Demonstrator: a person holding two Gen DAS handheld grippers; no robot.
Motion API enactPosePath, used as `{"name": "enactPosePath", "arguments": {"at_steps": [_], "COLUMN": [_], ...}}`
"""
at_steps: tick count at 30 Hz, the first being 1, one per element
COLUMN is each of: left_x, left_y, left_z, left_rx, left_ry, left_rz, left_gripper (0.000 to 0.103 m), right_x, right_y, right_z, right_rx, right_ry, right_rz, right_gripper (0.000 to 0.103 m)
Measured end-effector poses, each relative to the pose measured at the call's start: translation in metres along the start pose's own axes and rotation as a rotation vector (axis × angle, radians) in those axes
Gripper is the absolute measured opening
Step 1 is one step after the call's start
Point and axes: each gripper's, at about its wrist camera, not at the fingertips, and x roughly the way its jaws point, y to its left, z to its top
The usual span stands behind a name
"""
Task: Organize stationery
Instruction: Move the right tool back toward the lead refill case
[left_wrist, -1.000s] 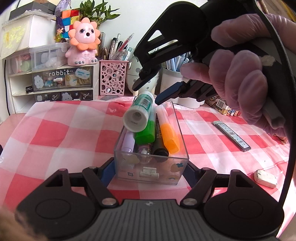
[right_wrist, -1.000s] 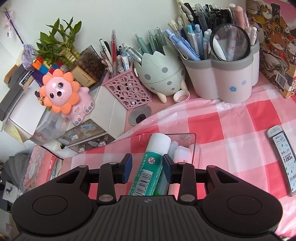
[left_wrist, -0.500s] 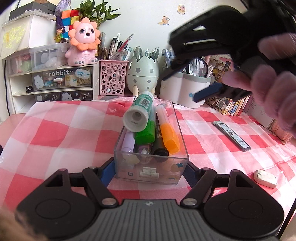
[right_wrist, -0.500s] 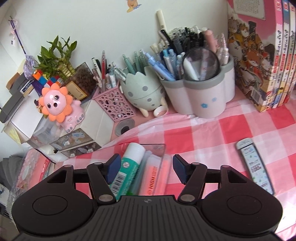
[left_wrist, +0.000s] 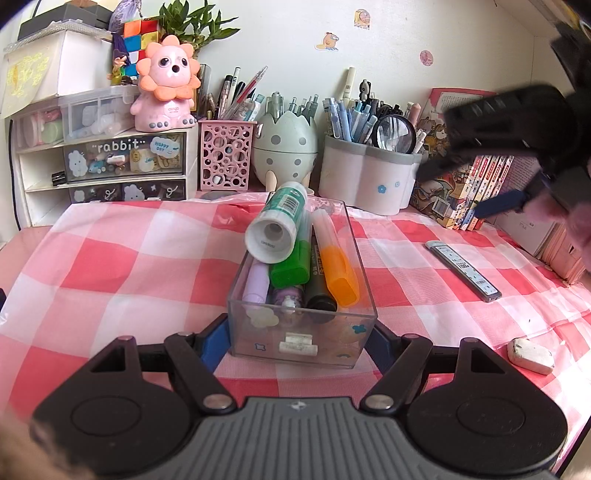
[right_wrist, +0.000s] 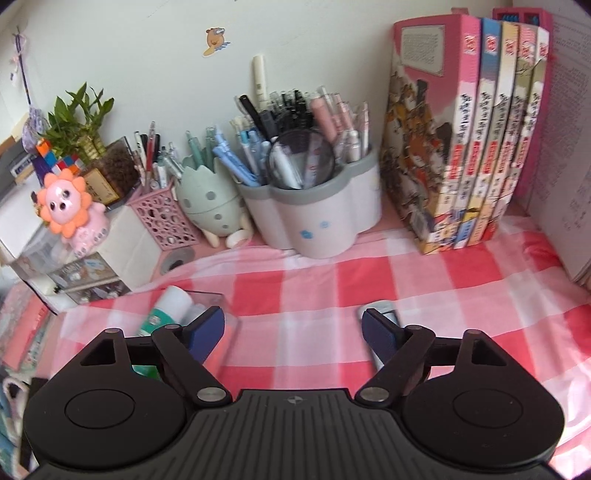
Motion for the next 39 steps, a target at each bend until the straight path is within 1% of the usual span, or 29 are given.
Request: {"name": "enactPosePath", "arguments": {"at_steps": [4, 7, 12, 15, 18, 21, 24, 28, 34, 35, 39], "left_x": [0.000, 0.000, 0.000, 0.000, 0.000, 0.000, 0.000, 0.000, 0.000, 0.000, 0.000], "left_y": [0.000, 0.000, 0.000, 0.000, 0.000, 0.000, 0.000, 0.000, 0.000, 0.000, 0.000], "left_z": [0.000, 0.000, 0.000, 0.000, 0.000, 0.000, 0.000, 0.000, 0.000, 0.000, 0.000], "left_rx": [0.000, 0.000, 0.000, 0.000, 0.000, 0.000, 0.000, 0.000, 0.000, 0.000, 0.000], "left_ry": [0.000, 0.000, 0.000, 0.000, 0.000, 0.000, 0.000, 0.000, 0.000, 0.000, 0.000], "left_rz": [0.000, 0.000, 0.000, 0.000, 0.000, 0.000, 0.000, 0.000, 0.000, 0.000, 0.000], "left_gripper": [0.049, 0.049, 0.049, 0.049, 0.049, 0.049, 0.049, 0.049, 0.049, 0.049, 0.049], "right_x": [-0.001, 0.001, 0.008, 0.011, 0.017, 0.024, 0.031, 0.032, 0.032, 0.031, 0.031], "right_y": [-0.010, -0.017, -0.023, -0.027, -0.028, -0.027, -0.028, -0.029, -0.034, -0.035, -0.033], "right_z": [-0.010, -0.019, -0.032, -0.041, -0.047, -0.052, -0.055, -0.055, -0.055, -0.054, -0.054], "right_rx": [-0.071, -0.114, -0.177, -0.196, -0.235, -0.282, -0.298, -0.290, -0.252, -0.248, -0.254], "right_ry": [-0.022, -0.023, -0.013, -0.032, -0.040, -0.032, -0.023, -0.035, -0.032, -0.031, -0.029], "right_rz": [-0.074, -0.109, -0.146, -0.157, -0.170, -0.188, -0.189, -0.169, -0.124, -0.117, -0.110], "right_gripper": [0.081, 0.081, 0.081, 0.081, 0.079, 0.074, 0.067, 0.066, 0.058, 0.058, 0.053]}}
